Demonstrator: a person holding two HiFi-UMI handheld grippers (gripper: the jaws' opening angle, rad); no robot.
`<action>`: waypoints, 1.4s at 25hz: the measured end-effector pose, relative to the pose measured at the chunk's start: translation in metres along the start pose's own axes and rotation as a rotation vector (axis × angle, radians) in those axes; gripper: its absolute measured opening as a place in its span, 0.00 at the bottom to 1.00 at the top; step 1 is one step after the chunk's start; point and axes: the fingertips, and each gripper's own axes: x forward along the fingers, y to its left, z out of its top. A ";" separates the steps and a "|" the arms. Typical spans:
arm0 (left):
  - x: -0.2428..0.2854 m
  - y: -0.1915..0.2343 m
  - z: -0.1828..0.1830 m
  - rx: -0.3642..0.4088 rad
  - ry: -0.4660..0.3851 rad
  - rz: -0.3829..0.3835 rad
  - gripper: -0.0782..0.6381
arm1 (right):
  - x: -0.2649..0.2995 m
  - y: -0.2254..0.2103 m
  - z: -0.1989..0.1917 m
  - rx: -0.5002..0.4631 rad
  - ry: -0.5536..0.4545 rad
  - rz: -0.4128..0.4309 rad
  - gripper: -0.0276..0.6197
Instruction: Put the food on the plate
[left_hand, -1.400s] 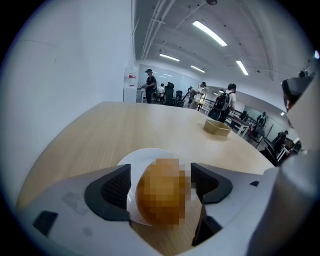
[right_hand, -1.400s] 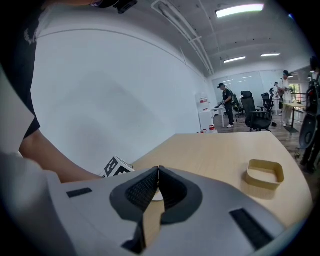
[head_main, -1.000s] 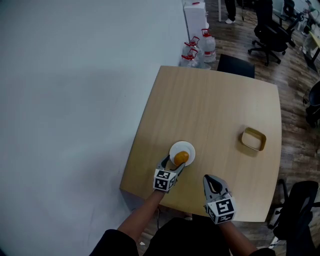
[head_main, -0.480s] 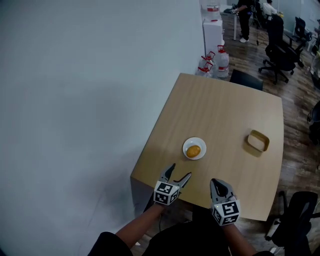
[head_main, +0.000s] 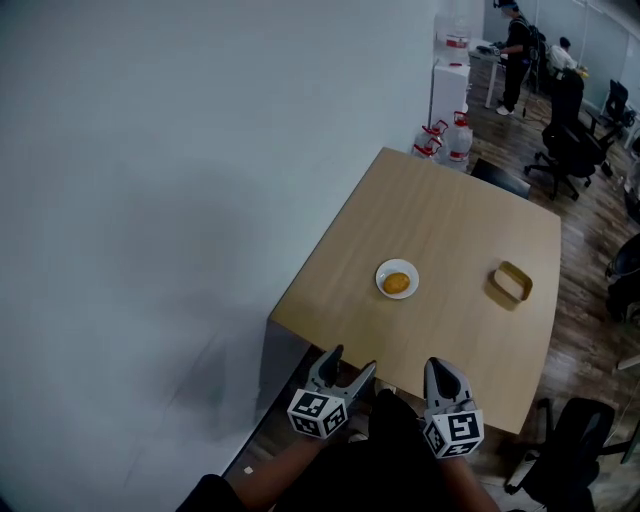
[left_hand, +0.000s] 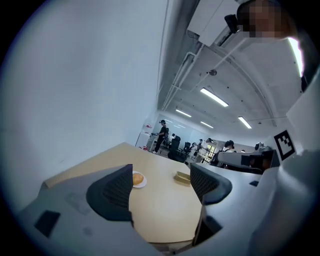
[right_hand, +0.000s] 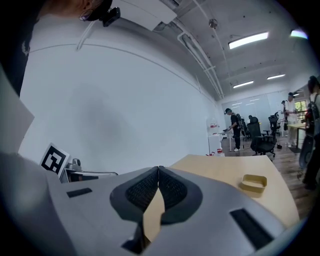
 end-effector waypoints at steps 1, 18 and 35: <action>-0.012 -0.004 -0.003 -0.014 -0.011 0.002 0.59 | -0.008 0.008 -0.001 -0.009 -0.006 0.004 0.14; -0.099 -0.067 0.007 0.065 -0.111 0.025 0.15 | -0.071 0.058 -0.023 -0.045 0.004 0.013 0.14; -0.050 -0.115 0.016 0.075 -0.119 -0.044 0.15 | -0.108 -0.010 -0.007 -0.072 -0.008 -0.119 0.14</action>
